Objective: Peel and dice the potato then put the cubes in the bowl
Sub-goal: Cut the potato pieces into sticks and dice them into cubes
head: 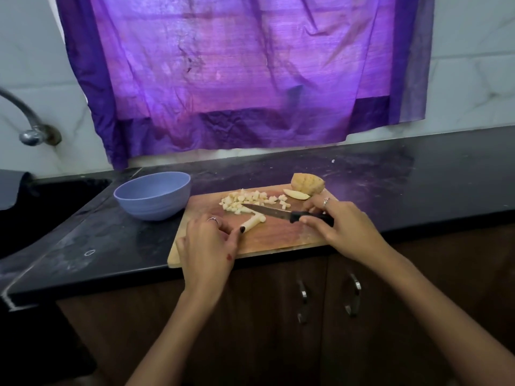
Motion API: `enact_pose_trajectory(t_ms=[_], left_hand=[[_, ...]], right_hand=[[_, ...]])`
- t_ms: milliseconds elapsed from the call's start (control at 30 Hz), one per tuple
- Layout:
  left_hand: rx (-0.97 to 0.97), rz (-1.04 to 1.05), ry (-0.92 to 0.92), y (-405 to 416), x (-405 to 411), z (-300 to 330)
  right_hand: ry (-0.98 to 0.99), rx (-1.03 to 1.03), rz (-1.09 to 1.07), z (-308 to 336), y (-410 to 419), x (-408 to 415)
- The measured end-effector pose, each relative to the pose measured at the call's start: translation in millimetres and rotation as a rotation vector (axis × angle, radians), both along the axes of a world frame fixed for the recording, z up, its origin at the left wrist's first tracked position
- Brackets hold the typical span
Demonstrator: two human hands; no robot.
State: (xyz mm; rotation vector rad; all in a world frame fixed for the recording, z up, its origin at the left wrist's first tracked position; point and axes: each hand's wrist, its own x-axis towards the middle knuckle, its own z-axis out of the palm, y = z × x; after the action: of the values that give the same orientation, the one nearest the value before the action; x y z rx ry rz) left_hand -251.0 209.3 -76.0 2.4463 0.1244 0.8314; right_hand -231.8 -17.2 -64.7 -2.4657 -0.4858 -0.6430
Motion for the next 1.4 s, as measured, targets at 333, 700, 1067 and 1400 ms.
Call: enact_pose_trajectory(t_ms=[333, 700, 1067, 1400], left_hand=[[-0.022, -0.022, -0.001, 1.2, 1.3, -6.4], [0.105, -0.054, -0.101, 13.7, -21.8, -7.6], [0.028, -0.044, -0.098, 20.2, -24.1, -10.3], [-0.101, -0.056, -0.085, 19.0, -18.6, -17.5]], right_hand=[[0.017, -0.227, -0.124, 9.9, -9.3, -0.6], [-0.081, -0.335, 0.032, 36.6, 7.3, -11.0], [0.001, -0.326, -0.139, 45.0, 16.7, -7.2], [0.048, -0.379, -0.127, 22.1, 40.5, -22.8]])
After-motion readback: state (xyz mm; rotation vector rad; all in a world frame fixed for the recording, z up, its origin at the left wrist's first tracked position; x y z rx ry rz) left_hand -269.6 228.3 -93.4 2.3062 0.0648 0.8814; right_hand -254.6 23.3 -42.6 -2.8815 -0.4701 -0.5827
